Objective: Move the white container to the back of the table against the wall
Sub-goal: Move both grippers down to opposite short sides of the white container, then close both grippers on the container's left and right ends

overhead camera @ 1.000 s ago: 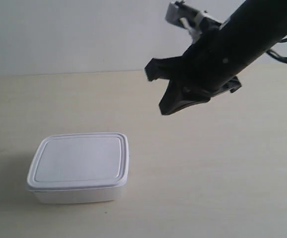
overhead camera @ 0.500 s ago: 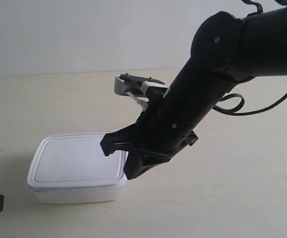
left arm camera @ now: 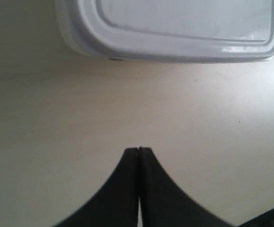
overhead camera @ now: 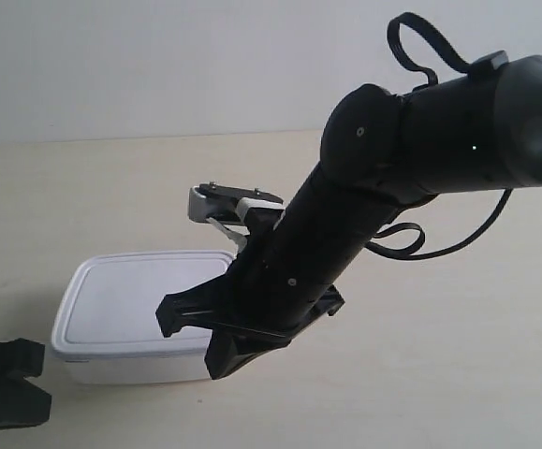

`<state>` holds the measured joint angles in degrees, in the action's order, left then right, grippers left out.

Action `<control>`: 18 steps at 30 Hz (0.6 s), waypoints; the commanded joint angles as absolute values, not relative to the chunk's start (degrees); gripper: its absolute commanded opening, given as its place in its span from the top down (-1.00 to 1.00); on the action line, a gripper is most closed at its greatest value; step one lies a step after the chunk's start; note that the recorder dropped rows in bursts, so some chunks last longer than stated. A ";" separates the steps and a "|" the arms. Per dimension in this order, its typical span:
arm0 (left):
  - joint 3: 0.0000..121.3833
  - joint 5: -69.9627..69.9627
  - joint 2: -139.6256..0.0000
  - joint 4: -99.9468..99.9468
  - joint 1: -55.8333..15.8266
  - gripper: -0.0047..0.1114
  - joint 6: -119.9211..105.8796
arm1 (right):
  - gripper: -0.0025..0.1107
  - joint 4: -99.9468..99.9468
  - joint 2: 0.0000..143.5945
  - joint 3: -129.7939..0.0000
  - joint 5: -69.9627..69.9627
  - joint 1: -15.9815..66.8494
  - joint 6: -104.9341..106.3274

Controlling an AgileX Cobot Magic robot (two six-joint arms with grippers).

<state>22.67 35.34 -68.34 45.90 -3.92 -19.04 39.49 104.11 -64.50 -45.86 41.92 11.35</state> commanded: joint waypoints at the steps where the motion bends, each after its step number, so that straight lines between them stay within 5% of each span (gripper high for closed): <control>1: 22.64 29.54 -73.03 47.21 -8.89 0.92 -19.52 | 0.96 40.67 106.29 -64.21 -43.89 41.96 12.02; 18: 27.44 22.99 -84.90 53.90 -12.03 0.92 -28.60 | 0.96 41.96 111.23 -64.33 -38.86 41.96 13.01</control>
